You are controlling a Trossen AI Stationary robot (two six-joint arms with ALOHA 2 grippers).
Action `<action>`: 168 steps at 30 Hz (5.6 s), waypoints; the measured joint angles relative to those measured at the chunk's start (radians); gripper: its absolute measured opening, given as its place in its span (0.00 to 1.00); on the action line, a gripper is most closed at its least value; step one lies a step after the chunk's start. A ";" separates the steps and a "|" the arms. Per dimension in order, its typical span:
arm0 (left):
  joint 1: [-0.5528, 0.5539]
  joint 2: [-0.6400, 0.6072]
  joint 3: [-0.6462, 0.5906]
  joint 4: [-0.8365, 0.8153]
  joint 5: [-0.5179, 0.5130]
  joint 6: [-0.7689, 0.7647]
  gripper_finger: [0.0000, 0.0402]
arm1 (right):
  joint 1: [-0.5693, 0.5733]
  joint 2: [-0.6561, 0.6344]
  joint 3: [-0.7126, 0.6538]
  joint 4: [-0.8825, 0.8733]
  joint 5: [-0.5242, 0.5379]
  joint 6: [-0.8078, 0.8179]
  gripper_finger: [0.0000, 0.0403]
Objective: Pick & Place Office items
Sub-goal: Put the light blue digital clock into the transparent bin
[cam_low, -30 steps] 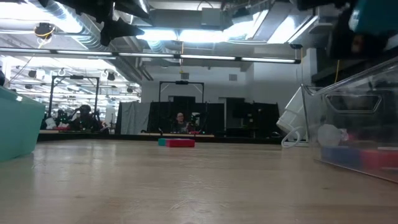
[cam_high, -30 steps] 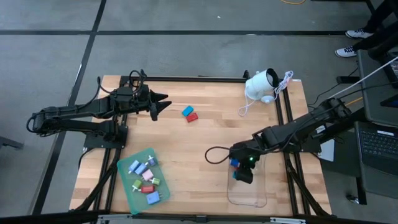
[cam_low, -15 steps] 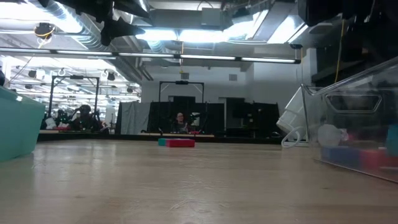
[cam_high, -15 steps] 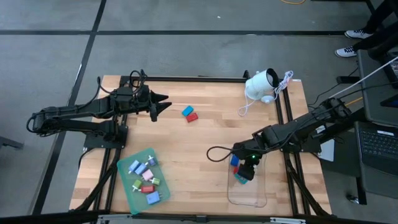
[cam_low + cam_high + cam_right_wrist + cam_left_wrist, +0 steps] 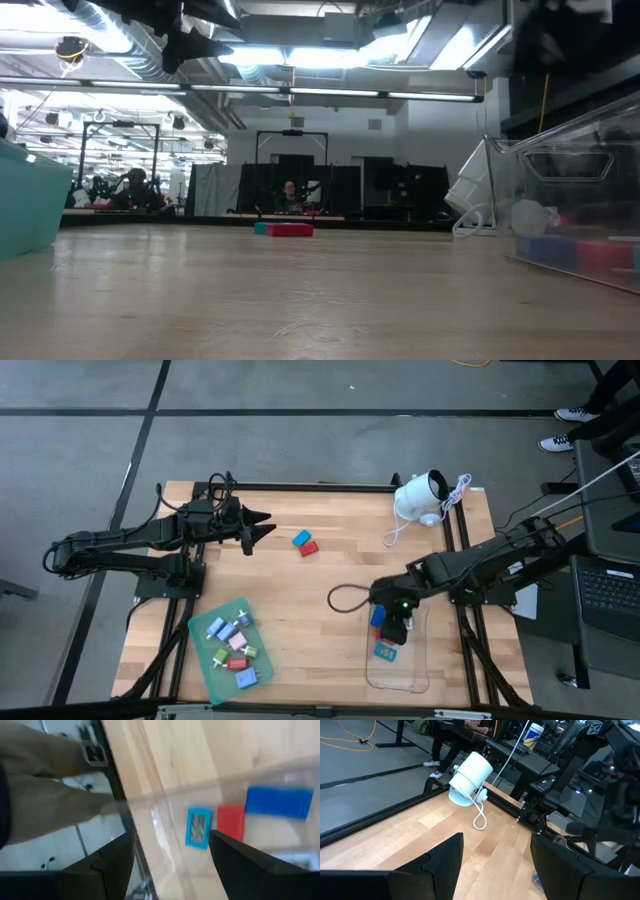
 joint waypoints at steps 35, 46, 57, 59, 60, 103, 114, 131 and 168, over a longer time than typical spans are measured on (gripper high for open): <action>0.013 0.000 0.000 0.002 0.055 0.077 0.56 | -0.625 0.085 0.260 0.800 0.804 -0.844 0.57; 0.108 0.000 0.000 -0.095 0.074 0.065 0.56 | -0.729 0.289 0.259 0.396 0.381 -0.592 0.45; 0.217 0.000 0.000 -0.312 0.043 0.070 0.56 | -0.730 0.455 0.260 0.410 0.157 -0.657 0.44; 0.224 0.000 0.000 -0.308 0.043 0.060 0.56 | -0.723 0.460 0.260 0.409 0.142 -0.677 0.44; 0.225 0.000 0.000 -0.308 0.043 0.060 0.56 | -0.716 0.460 0.260 0.410 0.143 -0.695 0.44; 0.241 0.790 0.006 0.171 0.174 0.176 0.15 | -0.710 0.345 1.027 -0.002 0.278 -0.714 0.23; 0.284 0.796 0.129 0.121 0.209 0.076 0.55 | -0.710 0.348 1.027 -0.020 0.277 -0.738 0.29; 0.225 1.040 0.321 -0.036 0.134 0.156 0.69 | -0.710 0.349 1.027 -0.026 0.266 -0.768 0.30; 0.198 1.104 0.373 -0.315 0.156 0.116 0.68 | -0.709 0.349 1.027 -0.031 0.226 -0.796 0.30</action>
